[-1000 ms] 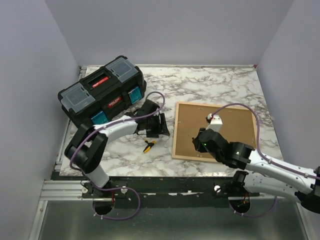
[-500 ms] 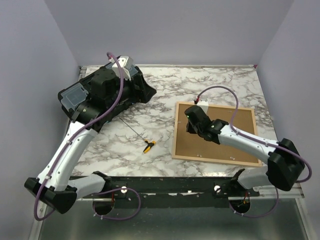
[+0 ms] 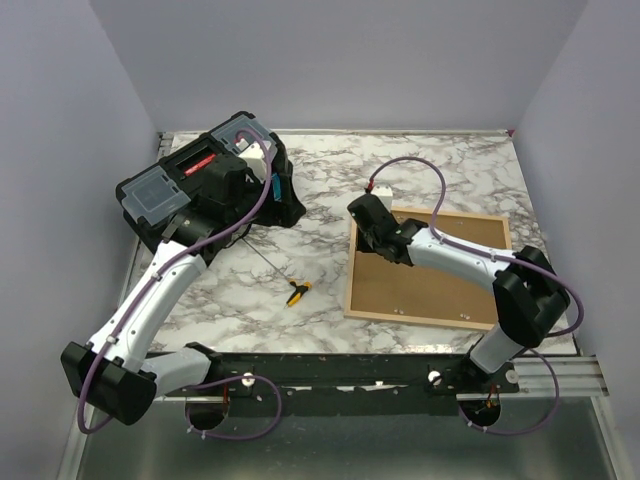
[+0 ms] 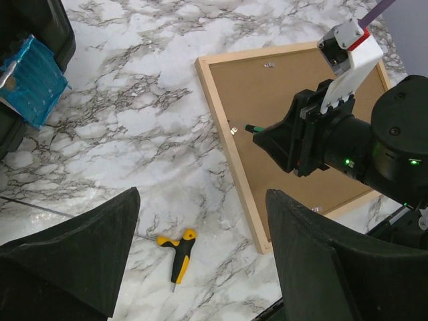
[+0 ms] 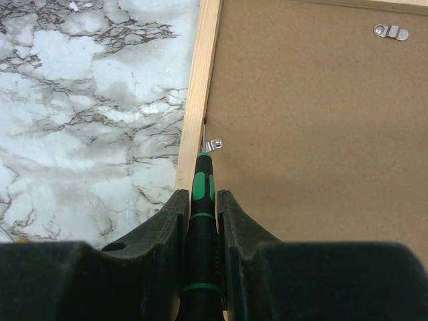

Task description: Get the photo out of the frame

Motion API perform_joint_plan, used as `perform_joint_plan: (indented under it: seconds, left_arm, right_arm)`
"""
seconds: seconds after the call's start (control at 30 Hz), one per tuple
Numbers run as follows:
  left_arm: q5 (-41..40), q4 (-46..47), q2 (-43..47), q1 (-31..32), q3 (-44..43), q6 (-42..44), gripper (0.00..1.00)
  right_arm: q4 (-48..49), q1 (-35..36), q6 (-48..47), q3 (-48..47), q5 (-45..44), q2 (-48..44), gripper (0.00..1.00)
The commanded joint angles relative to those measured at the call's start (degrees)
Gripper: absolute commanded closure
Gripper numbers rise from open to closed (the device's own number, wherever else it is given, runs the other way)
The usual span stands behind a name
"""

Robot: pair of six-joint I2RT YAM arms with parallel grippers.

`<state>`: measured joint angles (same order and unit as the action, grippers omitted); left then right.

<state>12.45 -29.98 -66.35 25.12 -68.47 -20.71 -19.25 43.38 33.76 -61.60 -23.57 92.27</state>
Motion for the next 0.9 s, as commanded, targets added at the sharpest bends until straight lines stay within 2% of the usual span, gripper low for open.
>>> perform_joint_plan:
  seconds: [0.0, 0.33, 0.87]
  left_arm:
    - [0.49, 0.19, 1.33, -0.43, -1.25, 1.29, 0.22]
    - [0.48, 0.23, 0.83, -1.03, -1.19, 1.23, 0.22]
    - [-0.23, -0.4, -1.58, -1.39, -1.37, 1.37, 0.23]
  right_arm:
    - [-1.52, -0.4, -0.59, -2.14, -1.4, 1.72, 0.99]
    - [-3.5, -0.28, -0.23, 1.56, 4.87, -0.2, 0.99]
    - [-5.87, 0.71, -0.7, 6.35, 7.14, -6.69, 0.99]
